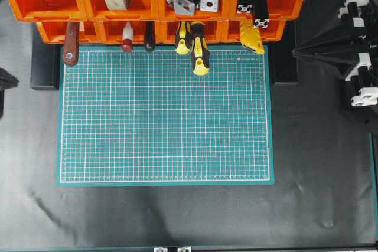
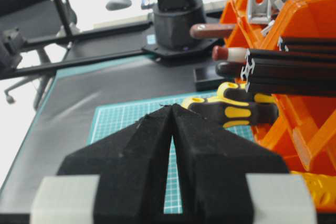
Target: Pick scraper from container rack with left arm.
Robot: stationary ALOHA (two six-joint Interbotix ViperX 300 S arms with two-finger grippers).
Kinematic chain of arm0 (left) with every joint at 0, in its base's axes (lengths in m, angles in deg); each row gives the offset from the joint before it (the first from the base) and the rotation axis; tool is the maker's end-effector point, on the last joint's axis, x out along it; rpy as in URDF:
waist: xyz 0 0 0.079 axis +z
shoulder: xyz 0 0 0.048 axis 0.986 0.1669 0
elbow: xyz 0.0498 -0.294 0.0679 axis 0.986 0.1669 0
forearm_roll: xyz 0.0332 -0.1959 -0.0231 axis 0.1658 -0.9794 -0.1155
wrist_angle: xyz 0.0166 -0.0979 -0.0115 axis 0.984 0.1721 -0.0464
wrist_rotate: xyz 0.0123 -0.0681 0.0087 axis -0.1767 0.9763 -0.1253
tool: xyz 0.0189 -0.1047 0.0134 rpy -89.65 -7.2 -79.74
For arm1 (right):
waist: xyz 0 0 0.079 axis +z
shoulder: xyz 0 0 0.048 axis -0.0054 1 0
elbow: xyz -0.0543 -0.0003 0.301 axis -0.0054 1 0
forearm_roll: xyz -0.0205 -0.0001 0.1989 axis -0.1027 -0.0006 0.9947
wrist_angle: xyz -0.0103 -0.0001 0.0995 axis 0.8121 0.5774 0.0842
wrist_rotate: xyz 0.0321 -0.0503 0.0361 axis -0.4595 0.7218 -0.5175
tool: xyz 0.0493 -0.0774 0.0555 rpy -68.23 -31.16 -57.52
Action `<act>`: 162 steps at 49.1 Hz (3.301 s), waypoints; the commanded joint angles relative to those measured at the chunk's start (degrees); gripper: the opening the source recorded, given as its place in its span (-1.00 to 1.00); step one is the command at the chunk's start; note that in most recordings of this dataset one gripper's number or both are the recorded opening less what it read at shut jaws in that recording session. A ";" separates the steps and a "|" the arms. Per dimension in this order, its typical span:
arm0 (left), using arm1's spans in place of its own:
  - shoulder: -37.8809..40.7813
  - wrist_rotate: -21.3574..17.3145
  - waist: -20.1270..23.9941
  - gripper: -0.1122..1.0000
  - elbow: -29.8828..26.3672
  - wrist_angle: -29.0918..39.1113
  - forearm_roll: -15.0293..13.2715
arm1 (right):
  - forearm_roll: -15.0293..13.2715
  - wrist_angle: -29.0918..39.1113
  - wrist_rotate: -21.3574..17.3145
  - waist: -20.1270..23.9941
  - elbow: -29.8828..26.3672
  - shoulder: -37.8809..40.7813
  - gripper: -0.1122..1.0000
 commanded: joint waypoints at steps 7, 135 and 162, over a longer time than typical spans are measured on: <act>6.06 1.67 -2.37 -0.80 -2.46 7.82 9.23 | 0.18 0.18 -0.09 0.09 -1.93 0.26 -0.81; 25.93 38.76 -10.28 0.78 12.48 4.22 50.98 | 0.18 7.03 0.00 -0.79 -2.46 -4.66 -0.81; 25.40 38.58 -11.16 -0.09 11.07 6.06 50.63 | 0.18 7.03 0.09 -0.88 -2.37 -5.10 -0.81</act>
